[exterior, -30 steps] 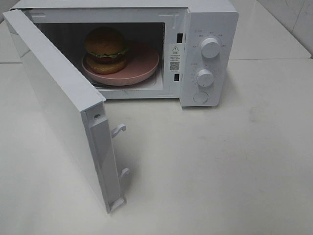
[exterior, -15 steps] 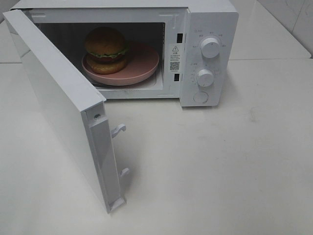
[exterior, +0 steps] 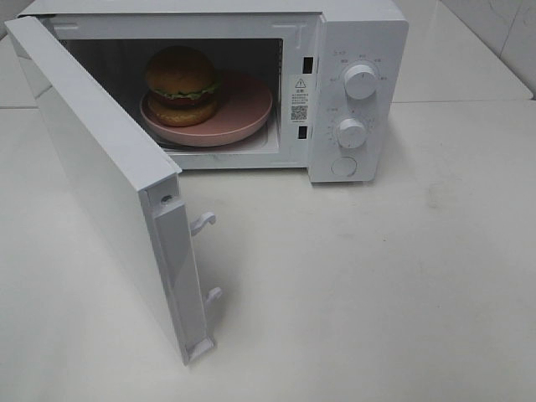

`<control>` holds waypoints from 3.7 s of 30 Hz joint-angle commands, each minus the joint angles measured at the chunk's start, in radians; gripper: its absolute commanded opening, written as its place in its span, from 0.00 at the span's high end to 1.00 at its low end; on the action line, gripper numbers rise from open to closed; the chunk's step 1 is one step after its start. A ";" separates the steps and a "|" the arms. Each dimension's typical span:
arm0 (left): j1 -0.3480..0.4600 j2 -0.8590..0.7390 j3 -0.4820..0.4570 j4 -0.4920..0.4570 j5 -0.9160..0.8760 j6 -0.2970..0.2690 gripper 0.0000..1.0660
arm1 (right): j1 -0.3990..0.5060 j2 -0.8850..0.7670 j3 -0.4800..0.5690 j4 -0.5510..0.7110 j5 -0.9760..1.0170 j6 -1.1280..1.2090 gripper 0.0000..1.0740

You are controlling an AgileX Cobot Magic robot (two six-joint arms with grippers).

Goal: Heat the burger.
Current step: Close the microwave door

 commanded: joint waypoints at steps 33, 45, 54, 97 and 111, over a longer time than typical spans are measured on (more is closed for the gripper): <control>-0.002 -0.018 0.002 0.003 -0.001 -0.005 0.08 | -0.008 -0.026 0.001 0.003 -0.008 -0.005 0.30; -0.002 -0.018 0.002 0.002 -0.001 -0.009 0.08 | -0.008 -0.026 0.001 0.003 -0.008 -0.005 0.30; -0.002 0.001 -0.027 0.003 -0.050 -0.009 0.08 | -0.008 -0.026 0.001 0.003 -0.008 -0.005 0.30; -0.002 0.626 0.317 -0.308 -1.237 0.297 1.00 | -0.008 -0.026 0.001 0.003 -0.008 -0.005 0.30; -0.151 0.901 0.331 0.016 -1.471 0.069 1.00 | -0.008 -0.026 0.001 0.003 -0.008 -0.005 0.30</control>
